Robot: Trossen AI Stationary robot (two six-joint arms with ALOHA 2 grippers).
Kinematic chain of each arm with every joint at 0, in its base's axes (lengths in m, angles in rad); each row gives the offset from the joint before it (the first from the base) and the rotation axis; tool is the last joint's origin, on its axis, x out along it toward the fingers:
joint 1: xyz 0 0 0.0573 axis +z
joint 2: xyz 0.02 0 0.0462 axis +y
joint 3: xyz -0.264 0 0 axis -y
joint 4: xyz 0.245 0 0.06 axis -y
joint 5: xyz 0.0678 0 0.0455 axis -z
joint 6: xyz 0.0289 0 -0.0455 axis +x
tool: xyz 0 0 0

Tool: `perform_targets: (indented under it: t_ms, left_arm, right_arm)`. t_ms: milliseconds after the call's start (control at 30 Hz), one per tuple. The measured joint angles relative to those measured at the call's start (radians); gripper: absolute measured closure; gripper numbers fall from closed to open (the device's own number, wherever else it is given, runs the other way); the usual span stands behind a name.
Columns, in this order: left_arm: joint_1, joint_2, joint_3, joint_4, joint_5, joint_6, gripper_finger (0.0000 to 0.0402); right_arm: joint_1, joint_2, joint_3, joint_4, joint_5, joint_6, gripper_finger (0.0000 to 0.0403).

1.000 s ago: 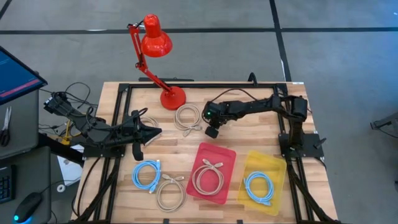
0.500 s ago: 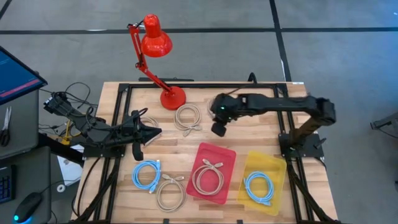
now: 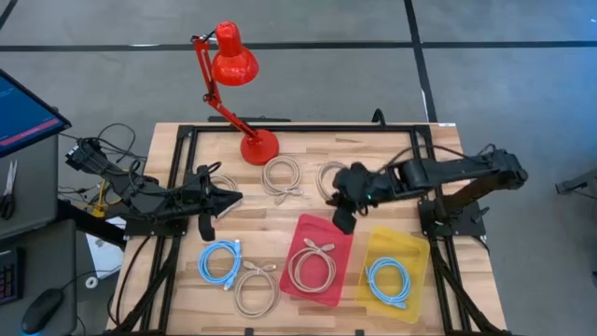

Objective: Sort HDMI cables
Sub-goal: Put the brown HDMI cable into the pink bin

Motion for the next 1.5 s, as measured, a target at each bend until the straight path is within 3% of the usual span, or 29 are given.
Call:
perform_targets:
  t_ms: [467, 933, 1500]
  left_arm:
    - [0.0, 0.0, -0.001, 0.004, 0.0, 0.0, 0.0394]
    - [0.0, 0.0, -0.001, 0.003, 0.001, 0.0, 0.0394]
    - [0.0, 0.0, -0.001, 0.003, 0.001, 0.0, 0.0394]
  right_arm:
    - [0.176, 0.196, -0.002, 0.053, -0.011, 0.172, 0.0376]
    - [0.178, 0.401, -0.003, 0.244, -0.112, 0.199, 0.0376]
    - [0.168, 0.58, -0.001, 0.292, -0.138, 0.182, 0.0376]
